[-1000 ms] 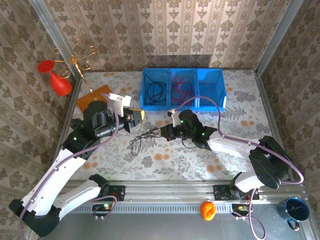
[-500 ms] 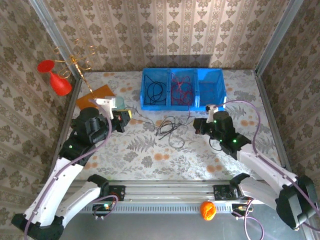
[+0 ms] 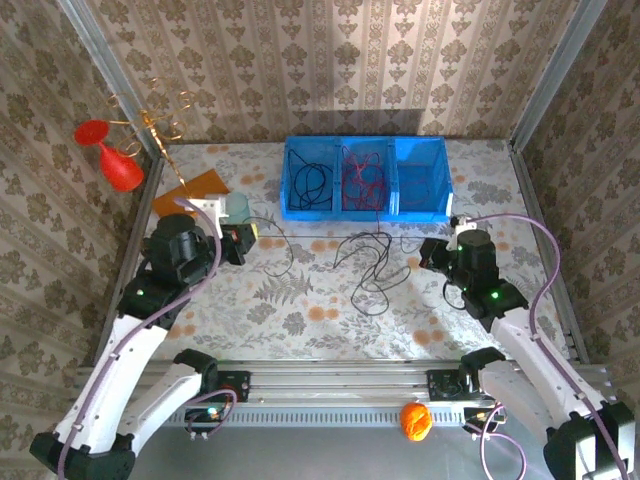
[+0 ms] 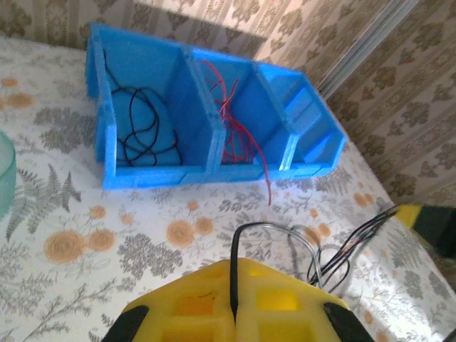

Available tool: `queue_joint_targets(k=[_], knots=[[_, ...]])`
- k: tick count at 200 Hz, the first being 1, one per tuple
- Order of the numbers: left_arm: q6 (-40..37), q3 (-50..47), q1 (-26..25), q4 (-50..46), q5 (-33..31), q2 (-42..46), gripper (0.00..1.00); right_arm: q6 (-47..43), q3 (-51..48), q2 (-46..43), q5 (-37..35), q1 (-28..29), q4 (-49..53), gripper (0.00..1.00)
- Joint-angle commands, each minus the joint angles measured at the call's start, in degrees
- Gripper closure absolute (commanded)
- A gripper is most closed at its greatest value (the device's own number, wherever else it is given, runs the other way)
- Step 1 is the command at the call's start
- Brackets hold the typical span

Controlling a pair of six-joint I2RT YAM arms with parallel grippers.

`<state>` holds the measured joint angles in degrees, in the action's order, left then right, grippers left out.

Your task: Untangle the cables

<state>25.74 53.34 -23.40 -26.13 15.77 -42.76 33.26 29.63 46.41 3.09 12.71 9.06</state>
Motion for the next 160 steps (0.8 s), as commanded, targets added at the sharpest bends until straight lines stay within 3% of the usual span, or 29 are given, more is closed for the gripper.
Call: queue_joint_targets(k=[1,42,64,83,119,160], knots=[[-3.7,9.0,2.8,-2.4,-0.9,1.0,1.0,3.0,-2.9,2.6,-4.8,-3.1,2.1,1.0],[-4.1,17.0,3.3,-0.6,0.5,-1.6,1.0,3.9,-6.5,7.3,-3.9,-3.8,-2.1,1.0],[-1.5,17.9,3.3,4.0,6.5,-5.2,1.0,4.0,-7.4,8.2,-1.5,-3.6,-3.9,1.0],[1.3,18.3,3.1,7.9,12.2,-8.7,1.0,2.8,-7.2,7.4,4.8,-2.1,-7.8,0.97],[2.5,19.5,1.4,10.5,13.3,-11.0,1.0,-3.6,-2.3,6.7,3.5,14.1,-12.6,0.66],[2.4,19.1,-1.8,11.1,10.6,-12.4,1.0,-7.2,3.9,18.8,8.1,33.3,-28.4,0.41]])
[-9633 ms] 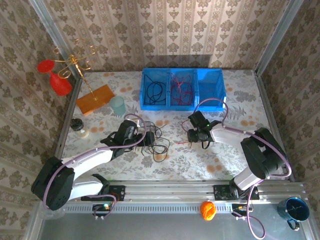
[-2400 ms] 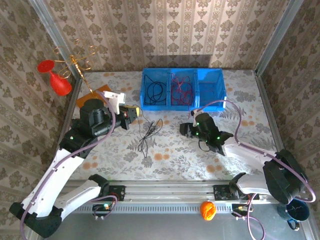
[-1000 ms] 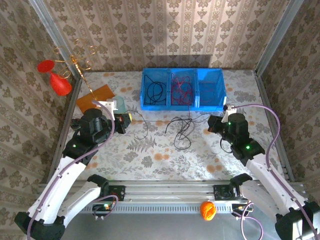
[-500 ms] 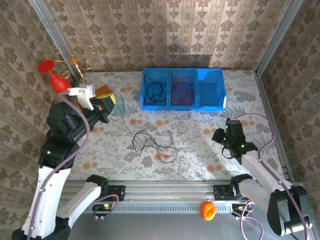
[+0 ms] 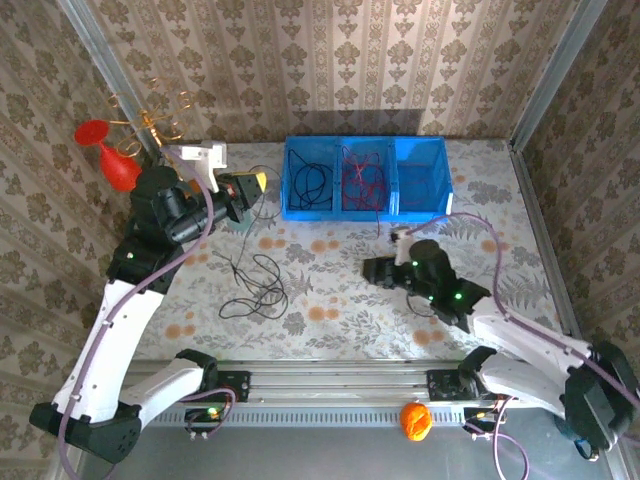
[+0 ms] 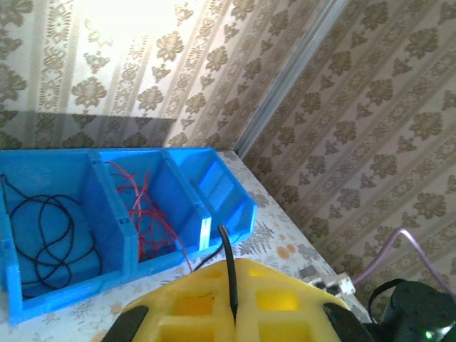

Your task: Untangle the cables

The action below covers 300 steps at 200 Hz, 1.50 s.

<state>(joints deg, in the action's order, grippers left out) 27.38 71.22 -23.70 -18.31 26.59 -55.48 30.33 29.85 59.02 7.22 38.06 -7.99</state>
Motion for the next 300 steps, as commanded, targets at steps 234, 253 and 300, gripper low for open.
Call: queue_joint_targets(k=[234,253,300], knots=[[0.7,-1.0,14.2,-2.6,-15.9,6.3,1.0,1.4,-5.4,4.7,-3.3,-7.7,3.6,1.0],[1.8,1.5,16.3,-1.6,-13.1,5.0,1.0,2.7,-6.6,4.9,-3.1,-13.1,9.2,1.0],[1.1,12.2,16.4,-2.6,-10.1,1.0,1.0,8.3,-6.6,8.3,-5.9,-16.5,11.9,1.0]])
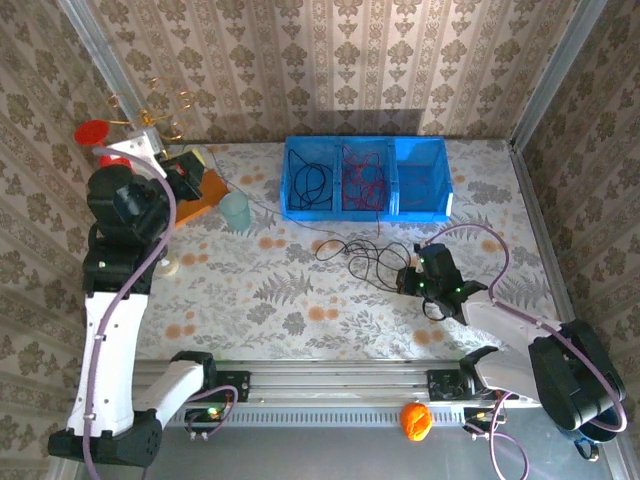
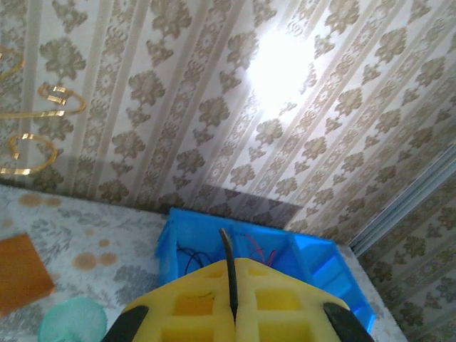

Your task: Untangle the cables

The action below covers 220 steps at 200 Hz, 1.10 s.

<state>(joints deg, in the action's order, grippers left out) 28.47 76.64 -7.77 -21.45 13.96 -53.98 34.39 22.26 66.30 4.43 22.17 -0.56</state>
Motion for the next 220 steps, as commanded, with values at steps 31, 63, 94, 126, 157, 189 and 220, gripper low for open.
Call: queue_joint_targets(k=[31,63,94,126,157,189,220], knots=[[-2.0,17.2,0.4,-2.4,2.5,-2.5,1.0,4.5,1.1,4.8,-4.0,-1.4,4.2,1.0],[-1.5,28.5,0.5,-4.9,5.5,-6.9,1.0,5.5,1.3,6.7,-3.6,-1.8,2.1,1.0],[4.6,31.9,0.2,-2.6,14.8,-12.1,1.0,5.4,1.9,7.1,-2.2,-1.9,1.0,1.0],[5.8,29.5,-1.0,1.0,19.1,-14.3,1.0,4.8,2.2,4.6,-1.6,-1.7,1.8,1.0],[5.4,29.4,-2.3,1.5,18.8,-14.9,1.0,4.1,2.5,1.6,-1.6,-1.6,3.1,1.0],[4.5,27.6,-4.6,4.7,19.1,-17.8,1.0,3.8,3.0,0.1,-1.3,-1.6,3.6,1.0],[1.1,28.1,-8.9,6.6,21.1,-24.4,1.0,3.7,3.1,-0.7,-1.3,-1.6,3.4,1.0]])
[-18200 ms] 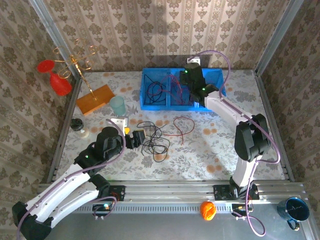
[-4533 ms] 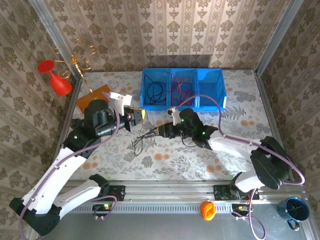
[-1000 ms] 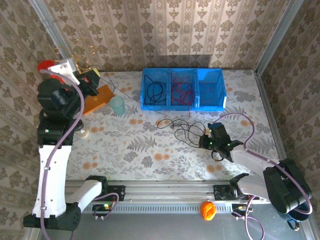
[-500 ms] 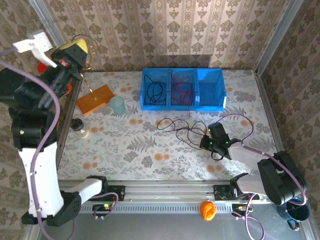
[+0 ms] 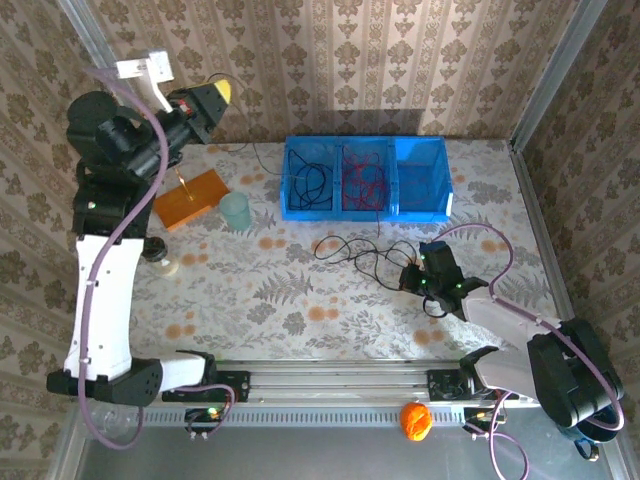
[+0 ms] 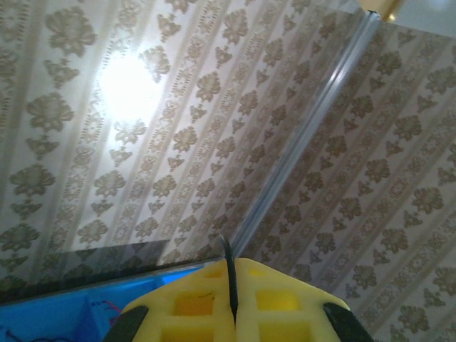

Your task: Untangle the cables

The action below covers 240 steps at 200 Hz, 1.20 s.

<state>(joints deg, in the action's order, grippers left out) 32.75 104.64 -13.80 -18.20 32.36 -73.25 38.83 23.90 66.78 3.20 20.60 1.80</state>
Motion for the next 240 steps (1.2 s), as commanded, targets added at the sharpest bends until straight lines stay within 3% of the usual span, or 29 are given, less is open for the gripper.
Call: queue_joint_targets(k=[1,39,128,240], knots=[[-3.3,0.2,-3.0,3.2,2.8,-5.3,1.0,-0.7,1.5,-1.2,0.0,0.0,1.0,1.0],[-13.3,6.3,-7.4,-1.8,1.4,-14.2,1.0,-0.5,3.6,-0.4,0.9,0.6,0.3,1.0],[-21.9,14.9,-8.3,-5.6,-3.9,-24.4,1.0,-1.1,3.4,0.0,3.7,6.4,-3.5,1.0],[-32.4,24.6,-10.5,-7.7,-6.7,-44.9,1.0,-1.2,2.5,-0.5,3.4,8.3,-4.0,1.0]])
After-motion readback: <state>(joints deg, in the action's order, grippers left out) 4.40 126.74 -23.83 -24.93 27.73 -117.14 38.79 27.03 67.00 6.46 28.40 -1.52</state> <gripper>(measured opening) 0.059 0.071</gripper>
